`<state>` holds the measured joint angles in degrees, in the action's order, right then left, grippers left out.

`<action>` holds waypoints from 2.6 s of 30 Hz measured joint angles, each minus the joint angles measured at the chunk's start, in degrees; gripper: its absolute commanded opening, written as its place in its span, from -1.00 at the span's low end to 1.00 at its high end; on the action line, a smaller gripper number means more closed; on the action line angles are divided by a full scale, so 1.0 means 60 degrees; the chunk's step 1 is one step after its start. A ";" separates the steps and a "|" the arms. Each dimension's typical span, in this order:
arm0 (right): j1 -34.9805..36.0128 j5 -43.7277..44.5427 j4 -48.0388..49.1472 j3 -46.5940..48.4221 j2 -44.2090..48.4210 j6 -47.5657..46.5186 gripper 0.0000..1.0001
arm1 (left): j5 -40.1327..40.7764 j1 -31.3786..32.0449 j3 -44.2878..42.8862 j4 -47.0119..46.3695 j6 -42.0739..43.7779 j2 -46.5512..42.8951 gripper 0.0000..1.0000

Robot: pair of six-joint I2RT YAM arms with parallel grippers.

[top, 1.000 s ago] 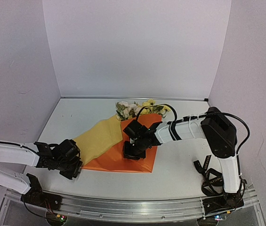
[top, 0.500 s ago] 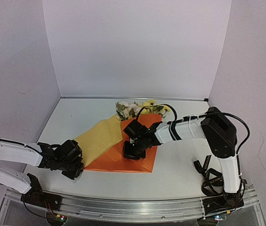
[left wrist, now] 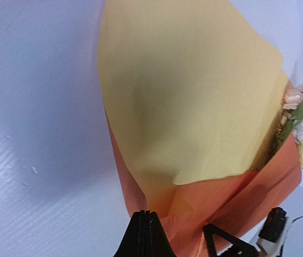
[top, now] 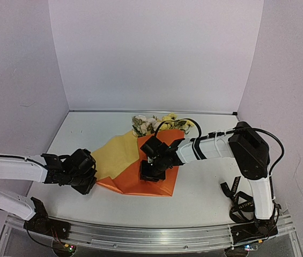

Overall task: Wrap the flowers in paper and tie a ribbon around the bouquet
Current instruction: Pick up the two-thirds-folded wrapping paper from the center of the board, then fold the 2/3-folded wrapping paper at the center of the board.

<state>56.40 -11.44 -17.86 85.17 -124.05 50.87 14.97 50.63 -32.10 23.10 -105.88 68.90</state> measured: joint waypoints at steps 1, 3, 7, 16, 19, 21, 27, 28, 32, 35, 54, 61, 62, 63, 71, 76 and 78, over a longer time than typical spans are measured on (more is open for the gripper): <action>0.0000 0.0000 0.0004 0.0000 -0.0003 0.0000 -0.60 | 0.0057 0.0000 -0.0161 0.0007 0.0203 -0.0006 -1.00; 0.0000 0.0004 0.0031 0.0000 -0.0003 0.0000 -0.60 | 0.0166 0.0002 -0.0436 0.0051 0.0640 -0.0016 -1.00; 0.0000 0.0007 0.0043 0.0000 -0.0007 -0.0004 -0.60 | 0.0285 0.0028 -0.0829 0.0093 0.1614 -0.0017 -1.00; 0.0000 0.0007 0.0070 0.0029 -0.0041 -0.0004 -0.59 | 0.0222 0.0655 -0.2218 -0.0355 0.4524 0.0494 -1.00; 0.0000 0.0007 0.0128 0.0058 -0.0076 -0.0004 -0.59 | 0.0001 0.0958 -0.2598 -0.0630 0.5450 0.0866 -1.00; 0.0000 0.0007 0.0159 0.0058 -0.0076 -0.0001 -0.58 | -0.0238 0.1126 -0.2847 -0.0844 0.6022 0.1198 -1.00; -0.0019 -0.0141 0.0640 -0.0079 -0.0083 0.0011 -0.56 | -0.1204 0.1355 -0.3433 -0.1527 0.7501 0.2326 -0.99; -0.0060 -0.0229 0.0858 -0.0174 -0.0083 0.0012 -0.56 | -0.1336 0.1366 -0.3483 -0.1609 0.7699 0.2474 -1.00; -0.0277 -0.0813 0.1784 -0.0594 -0.0041 0.0091 -0.55 | -0.1696 0.1370 -0.3518 -0.1689 0.8204 0.2804 -1.00; -0.0487 -0.1287 0.2217 -0.0902 0.0053 0.0146 -0.55 | -0.1732 0.1370 -0.3518 -0.1697 0.8392 0.2835 -1.00; -0.0501 -0.2363 0.2088 -0.1285 0.0554 -0.0334 -0.58 | -0.0606 0.1202 -0.2815 -0.1349 0.7185 0.1878 -0.64; -0.0445 -0.2450 0.2059 -0.1188 0.0194 -0.0474 -0.59 | -0.0172 0.1311 -0.1976 -0.1183 0.7171 0.1830 0.68; -0.0448 -0.2464 0.2047 -0.1188 0.0194 -0.0475 -0.59 | -0.0106 0.1347 -0.1816 -0.1190 0.7153 0.1830 0.74; -0.0448 -0.2465 0.2046 -0.1188 0.0194 -0.0479 -0.59 | -0.0040 0.1388 -0.1677 -0.1186 0.7151 0.1830 0.80; -0.0434 -0.2437 0.2021 -0.1173 0.0190 -0.0517 -0.59 | 0.0385 0.1759 -0.1449 -0.1451 0.7371 0.1801 0.99; -0.0433 -0.2439 0.2025 -0.1114 0.0131 -0.0517 -0.59 | 0.0608 0.2034 -0.1158 -0.1966 0.7696 0.1114 0.99; -0.0428 -0.2441 0.2036 -0.1068 0.0096 -0.0515 -0.59 | 0.0605 0.2055 -0.1143 -0.2202 0.7919 0.1027 1.00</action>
<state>53.83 -26.09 -5.65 78.76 -123.48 47.78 18.60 62.96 -38.96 9.89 -58.36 75.06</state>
